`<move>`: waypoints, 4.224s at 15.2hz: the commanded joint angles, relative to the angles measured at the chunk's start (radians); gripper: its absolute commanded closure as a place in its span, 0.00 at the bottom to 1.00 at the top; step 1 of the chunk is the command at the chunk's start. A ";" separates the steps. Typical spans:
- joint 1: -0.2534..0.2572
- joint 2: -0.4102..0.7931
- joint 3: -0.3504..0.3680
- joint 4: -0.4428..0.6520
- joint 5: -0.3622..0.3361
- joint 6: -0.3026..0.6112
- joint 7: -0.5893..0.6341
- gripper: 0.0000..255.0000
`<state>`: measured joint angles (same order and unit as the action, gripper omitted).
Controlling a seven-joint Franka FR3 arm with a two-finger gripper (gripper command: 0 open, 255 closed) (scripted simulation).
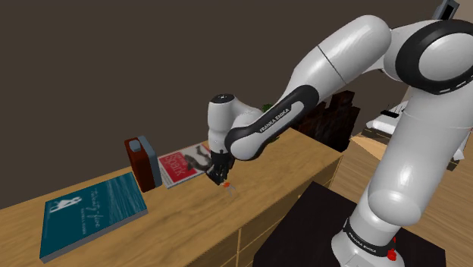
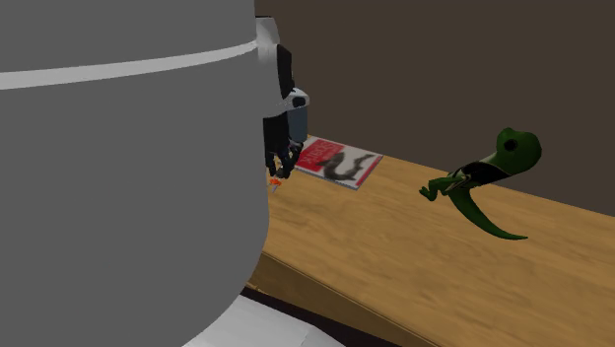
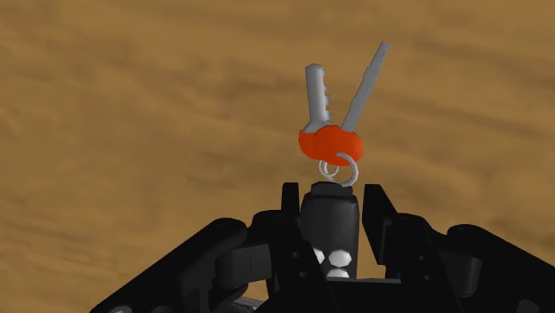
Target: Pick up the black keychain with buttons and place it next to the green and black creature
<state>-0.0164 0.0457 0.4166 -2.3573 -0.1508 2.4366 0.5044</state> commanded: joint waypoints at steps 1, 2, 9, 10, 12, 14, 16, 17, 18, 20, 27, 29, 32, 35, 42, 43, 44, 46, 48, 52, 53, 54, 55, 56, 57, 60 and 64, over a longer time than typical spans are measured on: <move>-0.001 -0.027 0.002 0.001 0.021 -0.025 -0.017 1.00; -0.001 -0.037 0.002 0.005 0.029 -0.038 -0.023 1.00; 0.000 -0.103 0.001 0.040 0.076 -0.131 -0.062 1.00; 0.000 -0.111 0.000 0.046 0.081 -0.144 -0.067 1.00; 0.001 -0.127 -0.001 0.059 0.091 -0.171 -0.075 1.00; 0.002 -0.142 -0.003 0.072 0.100 -0.198 -0.083 1.00; 0.002 -0.157 -0.004 0.086 0.108 -0.225 -0.091 1.00; 0.003 -0.163 -0.005 0.094 0.112 -0.238 -0.094 1.00; 0.003 -0.170 -0.006 0.101 0.115 -0.252 -0.098 1.00; 0.003 -0.182 -0.008 0.117 0.121 -0.279 -0.104 1.00; 0.004 -0.217 -0.015 0.180 0.138 -0.373 -0.122 1.00; 0.004 -0.225 -0.017 0.199 0.141 -0.400 -0.126 1.00; 0.004 -0.235 -0.020 0.230 0.145 -0.440 -0.131 1.00; 0.003 -0.243 -0.023 0.263 0.148 -0.480 -0.136 1.00; 0.002 -0.253 -0.028 0.348 0.151 -0.574 -0.144 1.00; 0.002 -0.253 -0.028 0.349 0.151 -0.575 -0.144 1.00; -0.007 -0.267 -0.044 0.333 0.155 -0.572 -0.171 1.00; -0.024 -0.292 -0.078 0.306 0.158 -0.567 -0.224 1.00; -0.042 -0.312 -0.112 0.283 0.159 -0.562 -0.276 1.00; -0.077 -0.338 -0.179 0.250 0.154 -0.553 -0.377 1.00; -0.086 -0.342 -0.196 0.245 0.151 -0.551 -0.402 1.00; -0.096 -0.345 -0.213 0.241 0.149 -0.549 -0.427 1.00; -0.105 -0.347 -0.229 0.238 0.146 -0.547 -0.452 1.00; -0.114 -0.347 -0.246 0.236 0.143 -0.545 -0.476 1.00; -0.124 -0.347 -0.262 0.235 0.139 -0.543 -0.500 1.00; -0.152 -0.339 -0.311 0.239 0.129 -0.538 -0.573 1.00; -0.191 -0.315 -0.374 0.261 0.116 -0.531 -0.668 1.00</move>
<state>-0.1988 -0.2731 0.0566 -2.1014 -0.0316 1.9055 -0.1412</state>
